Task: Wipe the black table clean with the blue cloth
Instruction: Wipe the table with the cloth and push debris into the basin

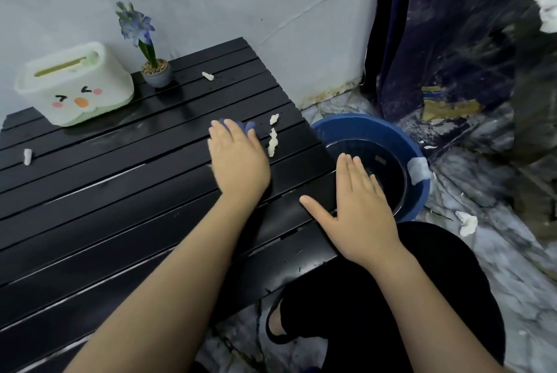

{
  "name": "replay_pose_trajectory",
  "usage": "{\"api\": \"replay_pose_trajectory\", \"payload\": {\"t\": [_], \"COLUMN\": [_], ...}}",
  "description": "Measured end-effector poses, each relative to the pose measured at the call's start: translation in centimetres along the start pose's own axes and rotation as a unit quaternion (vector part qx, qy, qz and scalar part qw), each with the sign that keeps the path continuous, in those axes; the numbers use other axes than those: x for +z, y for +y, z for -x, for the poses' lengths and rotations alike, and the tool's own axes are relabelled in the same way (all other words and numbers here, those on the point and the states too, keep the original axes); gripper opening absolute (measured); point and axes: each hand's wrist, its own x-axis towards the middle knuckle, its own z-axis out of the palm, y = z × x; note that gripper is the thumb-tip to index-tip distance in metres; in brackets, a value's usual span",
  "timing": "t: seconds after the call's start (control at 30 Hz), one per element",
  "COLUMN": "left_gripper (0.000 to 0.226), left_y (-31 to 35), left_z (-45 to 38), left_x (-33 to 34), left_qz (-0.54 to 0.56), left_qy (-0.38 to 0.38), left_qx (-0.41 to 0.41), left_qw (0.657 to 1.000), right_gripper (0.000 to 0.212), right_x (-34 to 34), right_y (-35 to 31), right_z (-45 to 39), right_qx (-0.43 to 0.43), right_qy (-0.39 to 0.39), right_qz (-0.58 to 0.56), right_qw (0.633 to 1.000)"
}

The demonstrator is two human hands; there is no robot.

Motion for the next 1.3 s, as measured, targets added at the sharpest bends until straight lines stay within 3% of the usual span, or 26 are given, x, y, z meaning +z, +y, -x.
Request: {"api": "replay_pose_trajectory", "payload": {"t": [0.1, 0.2, 0.3, 0.37, 0.47, 0.53, 0.6, 0.63, 0.7, 0.8, 0.9, 1.0, 1.13, 1.3], "left_gripper": [0.058, 0.051, 0.041, 0.041, 0.04, 0.04, 0.041, 0.041, 0.041, 0.036, 0.039, 0.059, 0.065, 0.059], "left_y": [4.7, 8.2, 9.9, 10.3, 9.7, 7.4, 4.3, 2.7, -0.7, -6.0, -11.0, -13.3, -11.7, -5.4], "left_z": [-1.7, -2.5, -2.5, -2.9, -4.0, -4.7, -5.1, -5.2, -5.0, -3.8, -2.6, -1.8, -2.8, -5.2], "left_x": [1.2, 2.4, 2.5, 2.0, -0.1, -1.8, -3.7, -4.6, -6.4, -8.3, -7.7, -5.5, -3.5, -1.1], "left_qz": [-0.011, -0.003, 0.189, 0.355, 0.589, 0.647, 0.677, 0.672, 0.604, 0.411, 0.165, 0.004, 0.0, -0.003], "left_qy": [-0.03, -0.024, -0.048, -0.107, -0.144, -0.184, -0.201, -0.181, -0.103, 0.022, 0.044, -0.019, -0.009, -0.006], "left_qx": [0.012, 0.12, 0.179, 0.142, -0.06, -0.144, -0.138, -0.126, -0.083, 0.005, -0.01, -0.057, -0.062, 0.034], "left_qw": [0.999, 0.992, 0.964, 0.918, 0.793, 0.725, 0.694, 0.707, 0.786, 0.911, 0.985, 0.998, 0.998, 0.999], "right_gripper": [0.103, 0.103, 0.103, 0.102, 0.102, 0.102, 0.102, 0.102, 0.103, 0.103, 0.104, 0.104, 0.105, 0.105], "right_x": [0.0, -0.1, -0.2, -0.2, -0.2, -0.2, -0.2, -0.2, -0.2, -0.2, -0.2, -0.2, -0.3, -0.3], "right_y": [0.1, 0.2, 0.2, 0.3, 0.4, 0.4, 0.4, 0.4, 0.4, 0.4, 0.3, 0.2, 0.1, 0.0], "right_z": [-0.3, -0.4, -0.4, -0.3, -0.3, -0.3, -0.3, -0.3, -0.2, -0.2, -0.2, -0.3, -0.3, -0.4], "right_qx": [0.0, 0.0, -0.001, -0.002, -0.004, -0.003, -0.005, -0.006, -0.006, -0.004, -0.001, -0.001, 0.002, 0.0], "right_qy": [0.001, -0.002, -0.003, -0.003, -0.001, -0.004, -0.005, -0.005, -0.005, -0.008, -0.009, -0.008, -0.01, -0.007], "right_qz": [-0.001, -0.011, -0.018, -0.019, -0.019, -0.022, -0.024, -0.025, -0.026, -0.026, -0.023, -0.016, -0.005, -0.003], "right_qw": [1.0, 1.0, 1.0, 1.0, 1.0, 1.0, 1.0, 1.0, 1.0, 1.0, 1.0, 1.0, 1.0, 1.0]}}
